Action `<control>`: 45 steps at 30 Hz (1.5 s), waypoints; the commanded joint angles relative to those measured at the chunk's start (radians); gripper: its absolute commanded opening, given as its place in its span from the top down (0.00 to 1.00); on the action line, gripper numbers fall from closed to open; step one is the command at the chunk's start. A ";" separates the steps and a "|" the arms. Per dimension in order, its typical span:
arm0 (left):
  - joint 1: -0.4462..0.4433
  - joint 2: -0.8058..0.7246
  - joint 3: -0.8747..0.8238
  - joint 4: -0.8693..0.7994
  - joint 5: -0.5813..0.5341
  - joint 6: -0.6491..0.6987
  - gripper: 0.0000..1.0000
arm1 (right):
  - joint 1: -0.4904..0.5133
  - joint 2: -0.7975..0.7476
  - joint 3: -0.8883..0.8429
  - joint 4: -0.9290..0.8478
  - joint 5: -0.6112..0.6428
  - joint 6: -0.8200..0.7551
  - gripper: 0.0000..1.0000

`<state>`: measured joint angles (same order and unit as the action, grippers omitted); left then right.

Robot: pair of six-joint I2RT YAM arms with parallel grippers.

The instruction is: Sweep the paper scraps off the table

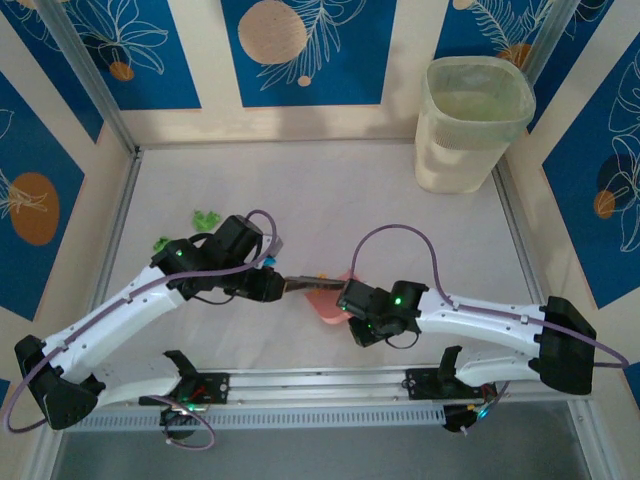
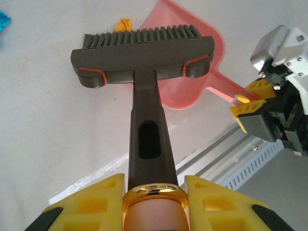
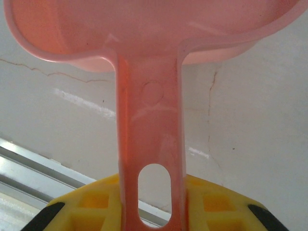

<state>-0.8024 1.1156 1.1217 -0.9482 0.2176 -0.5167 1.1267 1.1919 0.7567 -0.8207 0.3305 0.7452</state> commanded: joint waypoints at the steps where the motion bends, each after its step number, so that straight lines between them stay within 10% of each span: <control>1: 0.006 0.001 -0.018 0.058 0.086 0.002 1.00 | 0.003 0.009 -0.018 0.024 0.037 0.006 1.00; 45: 0.113 -0.132 -0.005 0.191 0.220 0.015 1.00 | -0.025 -0.380 -0.256 0.308 0.359 -0.103 1.00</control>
<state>-0.7086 1.0088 1.0966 -0.7925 0.4191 -0.5137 1.0935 0.8337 0.5018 -0.5446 0.6346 0.6540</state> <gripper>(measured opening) 0.267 0.259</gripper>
